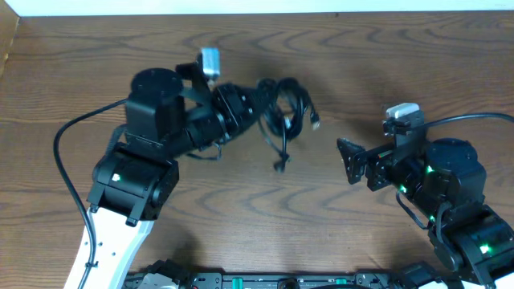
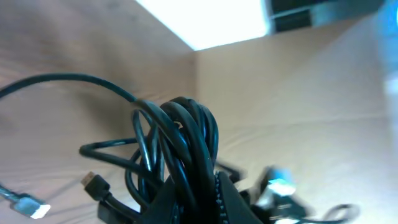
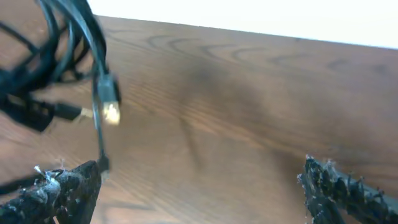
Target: Untangle cables
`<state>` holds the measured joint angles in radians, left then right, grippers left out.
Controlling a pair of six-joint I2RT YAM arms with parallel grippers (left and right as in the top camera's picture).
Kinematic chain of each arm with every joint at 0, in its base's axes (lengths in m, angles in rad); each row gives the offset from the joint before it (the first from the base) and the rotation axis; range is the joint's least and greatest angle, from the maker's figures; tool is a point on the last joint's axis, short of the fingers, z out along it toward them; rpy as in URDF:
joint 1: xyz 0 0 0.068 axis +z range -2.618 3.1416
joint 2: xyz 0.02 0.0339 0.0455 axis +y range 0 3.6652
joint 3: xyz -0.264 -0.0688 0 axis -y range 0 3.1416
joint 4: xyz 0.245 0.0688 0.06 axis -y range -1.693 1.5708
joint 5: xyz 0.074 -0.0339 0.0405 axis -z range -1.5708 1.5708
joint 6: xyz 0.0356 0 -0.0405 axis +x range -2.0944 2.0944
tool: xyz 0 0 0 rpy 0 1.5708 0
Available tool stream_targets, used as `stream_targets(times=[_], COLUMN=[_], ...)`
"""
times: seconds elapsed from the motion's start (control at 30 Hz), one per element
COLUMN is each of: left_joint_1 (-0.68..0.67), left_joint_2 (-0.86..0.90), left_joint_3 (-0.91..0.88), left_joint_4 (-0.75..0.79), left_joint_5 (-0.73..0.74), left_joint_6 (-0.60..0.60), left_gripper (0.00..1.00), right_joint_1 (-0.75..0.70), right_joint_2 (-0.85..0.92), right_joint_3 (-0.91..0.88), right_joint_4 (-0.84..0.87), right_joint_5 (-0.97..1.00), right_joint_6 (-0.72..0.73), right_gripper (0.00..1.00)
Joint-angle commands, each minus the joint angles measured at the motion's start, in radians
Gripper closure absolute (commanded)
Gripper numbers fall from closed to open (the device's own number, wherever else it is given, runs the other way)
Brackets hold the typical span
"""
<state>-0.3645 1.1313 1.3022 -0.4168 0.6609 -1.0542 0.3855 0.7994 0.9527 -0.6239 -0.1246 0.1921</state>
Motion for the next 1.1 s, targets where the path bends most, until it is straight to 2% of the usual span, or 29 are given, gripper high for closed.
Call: stream_targets(times=[0.0, 0.1, 0.23, 0.33, 0.47, 0.57, 0.77, 1.07], left_joint_1=[0.010, 0.010, 0.010, 0.010, 0.010, 0.010, 0.010, 0.010], left_joint_2=[-0.016, -0.016, -0.016, -0.016, -0.016, -0.016, -0.016, -0.016], left_joint_3=[0.022, 0.022, 0.022, 0.022, 0.022, 0.022, 0.022, 0.022], left_joint_4=[0.102, 0.175, 0.192, 0.219, 0.316, 0.369, 0.370, 0.371], left_joint_5=[0.076, 0.101, 0.117, 0.119, 0.141, 0.147, 0.185, 0.205], left_joint_6=[-0.221, -0.316, -0.466, -0.510, -0.573, -0.583, -0.583, -0.582], left_gripper=[0.93, 0.92, 0.93, 0.92, 0.93, 0.92, 0.93, 0.93], right_joint_1=[-0.006, -0.006, -0.006, -0.006, -0.006, -0.006, -0.007, -0.007], right_joint_2=[0.013, 0.019, 0.019, 0.019, 0.021, 0.026, 0.026, 0.027], right_joint_3=[0.001, 0.001, 0.001, 0.001, 0.000, 0.000, 0.000, 0.000], right_joint_4=[0.018, 0.062, 0.145, 0.183, 0.212, 0.246, 0.322, 0.345], right_joint_5=[-0.122, -0.167, -0.161, -0.132, -0.112, -0.110, -0.106, -0.105], right_joint_6=[0.101, 0.161, 0.291, 0.397, 0.451, 0.458, 0.474, 0.473], right_gripper=[0.01, 0.01, 0.01, 0.01, 0.01, 0.01, 0.01, 0.01])
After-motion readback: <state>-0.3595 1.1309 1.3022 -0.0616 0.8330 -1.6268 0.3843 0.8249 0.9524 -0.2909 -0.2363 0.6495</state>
